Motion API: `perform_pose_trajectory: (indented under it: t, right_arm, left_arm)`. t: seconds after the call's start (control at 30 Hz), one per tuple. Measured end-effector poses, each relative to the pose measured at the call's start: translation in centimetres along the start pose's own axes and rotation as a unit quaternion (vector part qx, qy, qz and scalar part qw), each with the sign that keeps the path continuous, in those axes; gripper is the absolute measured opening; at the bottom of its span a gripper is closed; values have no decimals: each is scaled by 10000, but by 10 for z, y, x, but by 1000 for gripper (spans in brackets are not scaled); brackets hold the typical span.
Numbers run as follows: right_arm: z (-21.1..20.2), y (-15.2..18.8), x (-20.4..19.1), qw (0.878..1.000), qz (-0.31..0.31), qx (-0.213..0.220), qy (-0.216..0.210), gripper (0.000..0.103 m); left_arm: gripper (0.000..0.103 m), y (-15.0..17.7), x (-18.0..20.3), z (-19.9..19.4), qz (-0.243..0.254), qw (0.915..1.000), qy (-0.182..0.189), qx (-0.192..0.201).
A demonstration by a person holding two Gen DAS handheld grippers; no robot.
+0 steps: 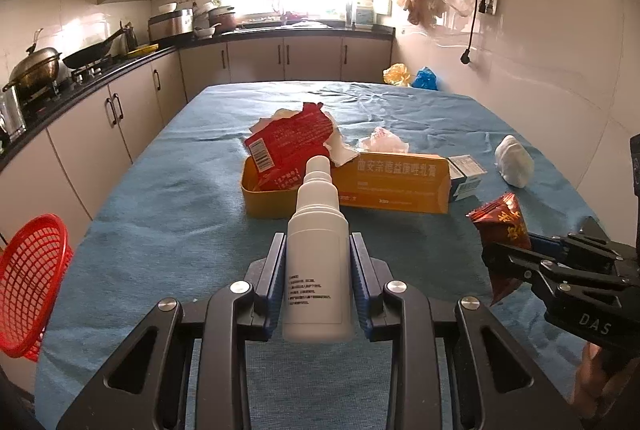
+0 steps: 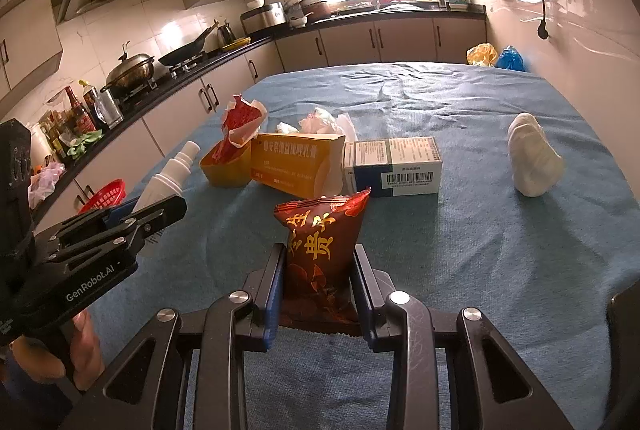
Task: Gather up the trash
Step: 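Hold the snack bag and spray bottle raised above the table, then carry the snack bag and spray bottle over the red basket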
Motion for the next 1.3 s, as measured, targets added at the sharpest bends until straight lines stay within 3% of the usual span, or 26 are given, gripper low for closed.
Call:
perform_pose_trajectory:
  t: [0.5,1.03,1.3]
  right_arm:
    - [4,2,2,9999,56,-84,-43,34]
    - [9,4,5,9996,240,-176,-26,34]
    - [10,6,-21,9993,187,-265,-179,34]
  left_arm:
    - [29,0,-1,2,-46,9999,-105,-24]
    - [29,0,-7,-1,-261,9996,49,-55]
    - [29,4,-22,-11,-352,9994,-23,-61]
Point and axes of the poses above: each gripper's, at about its wrist camera, not at the fingertips, and z roughly the way its jaws point, x to its right, y to its underside, the point moved 8 cm from there along z, roughly the way its jaws point, and after that the axes turned 8 degrees about -z, right-handed, at the moved point
